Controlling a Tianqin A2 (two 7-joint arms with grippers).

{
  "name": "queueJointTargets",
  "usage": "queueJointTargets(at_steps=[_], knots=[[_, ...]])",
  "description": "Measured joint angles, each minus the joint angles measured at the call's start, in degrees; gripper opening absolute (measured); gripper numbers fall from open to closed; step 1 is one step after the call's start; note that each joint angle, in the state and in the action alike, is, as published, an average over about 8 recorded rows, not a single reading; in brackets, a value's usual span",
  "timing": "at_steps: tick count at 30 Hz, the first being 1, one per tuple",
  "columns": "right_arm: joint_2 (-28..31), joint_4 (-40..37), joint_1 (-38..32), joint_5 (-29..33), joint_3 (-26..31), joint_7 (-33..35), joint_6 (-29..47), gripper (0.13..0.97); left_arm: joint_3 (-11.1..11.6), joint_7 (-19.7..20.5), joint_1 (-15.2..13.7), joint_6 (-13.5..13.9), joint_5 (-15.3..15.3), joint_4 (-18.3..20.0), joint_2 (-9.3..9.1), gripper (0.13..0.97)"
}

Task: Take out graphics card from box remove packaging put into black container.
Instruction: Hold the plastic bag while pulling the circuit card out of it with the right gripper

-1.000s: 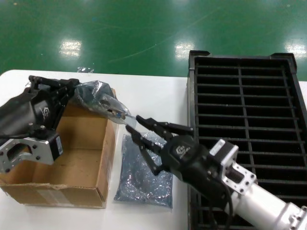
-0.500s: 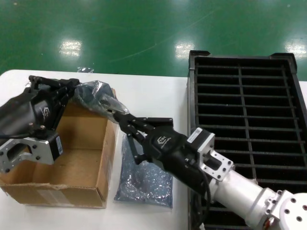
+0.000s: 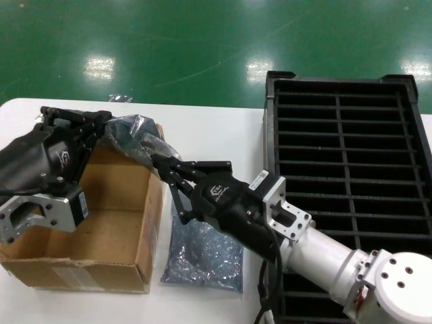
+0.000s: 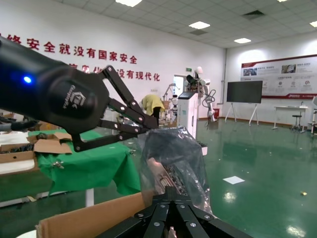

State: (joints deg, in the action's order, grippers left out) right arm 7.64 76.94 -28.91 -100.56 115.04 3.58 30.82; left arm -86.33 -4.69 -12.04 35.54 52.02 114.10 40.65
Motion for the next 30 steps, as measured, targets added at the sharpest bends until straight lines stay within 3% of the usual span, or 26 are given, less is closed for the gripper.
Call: queueJointTargets(at_steps=[30], knots=[[-1.6, -6.5, -5.3, 1.1, -0.3, 4.4, 2.1, 0.132, 0.0, 0.0, 0.0, 0.0, 0.0, 0.0, 0.00, 0.139]])
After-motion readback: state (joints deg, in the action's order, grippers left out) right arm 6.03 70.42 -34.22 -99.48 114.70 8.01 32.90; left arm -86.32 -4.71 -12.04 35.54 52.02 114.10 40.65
